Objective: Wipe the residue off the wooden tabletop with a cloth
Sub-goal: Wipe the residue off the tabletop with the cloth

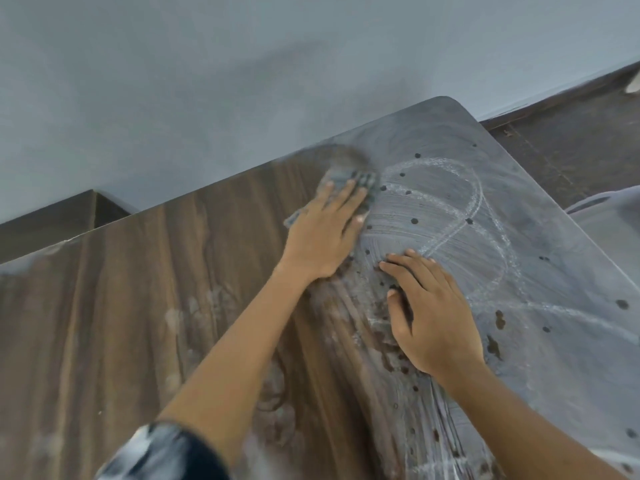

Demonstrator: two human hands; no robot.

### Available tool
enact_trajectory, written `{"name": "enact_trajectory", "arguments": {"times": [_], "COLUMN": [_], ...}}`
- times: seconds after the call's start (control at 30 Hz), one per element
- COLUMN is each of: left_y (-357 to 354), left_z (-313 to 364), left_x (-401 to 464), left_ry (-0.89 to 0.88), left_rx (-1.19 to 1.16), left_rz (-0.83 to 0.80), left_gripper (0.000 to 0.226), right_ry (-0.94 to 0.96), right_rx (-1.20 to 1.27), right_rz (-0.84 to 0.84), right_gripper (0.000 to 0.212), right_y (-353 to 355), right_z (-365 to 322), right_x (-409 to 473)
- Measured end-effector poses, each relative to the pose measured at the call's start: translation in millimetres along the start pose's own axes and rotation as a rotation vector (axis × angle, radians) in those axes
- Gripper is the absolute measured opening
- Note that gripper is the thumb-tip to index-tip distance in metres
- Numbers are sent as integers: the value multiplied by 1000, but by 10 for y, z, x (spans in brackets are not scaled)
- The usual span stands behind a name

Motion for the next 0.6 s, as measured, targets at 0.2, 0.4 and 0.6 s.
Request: {"name": "enact_trajectory", "arguments": {"times": [0.2, 0.4, 0.6], "left_y": [110, -69, -390], "left_z": [-1100, -176, 372], "left_x": [-362, -389, -1679], "left_ry": [535, 351, 208], "left_rx": [-72, -98, -60], "left_rz": [34, 13, -42], "left_gripper": [60, 53, 56], "right_ry": [-10, -16, -41], "right_rx": [-2, -7, 25], "right_rz": [-4, 9, 14], "right_gripper": [40, 39, 41], "right_y": [0, 38, 64], "right_z": [1, -23, -29], "right_x": [6, -14, -24]}}
Point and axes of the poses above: each hand's wrist, its own x-axis towards the middle knuckle, its own y-axis out of the back of the hand, z = x × y, the point moved 7 cm from there along x, towards the middle knuckle, and after that the axes turned 12 degrees about -z, right-handed, at the moved point
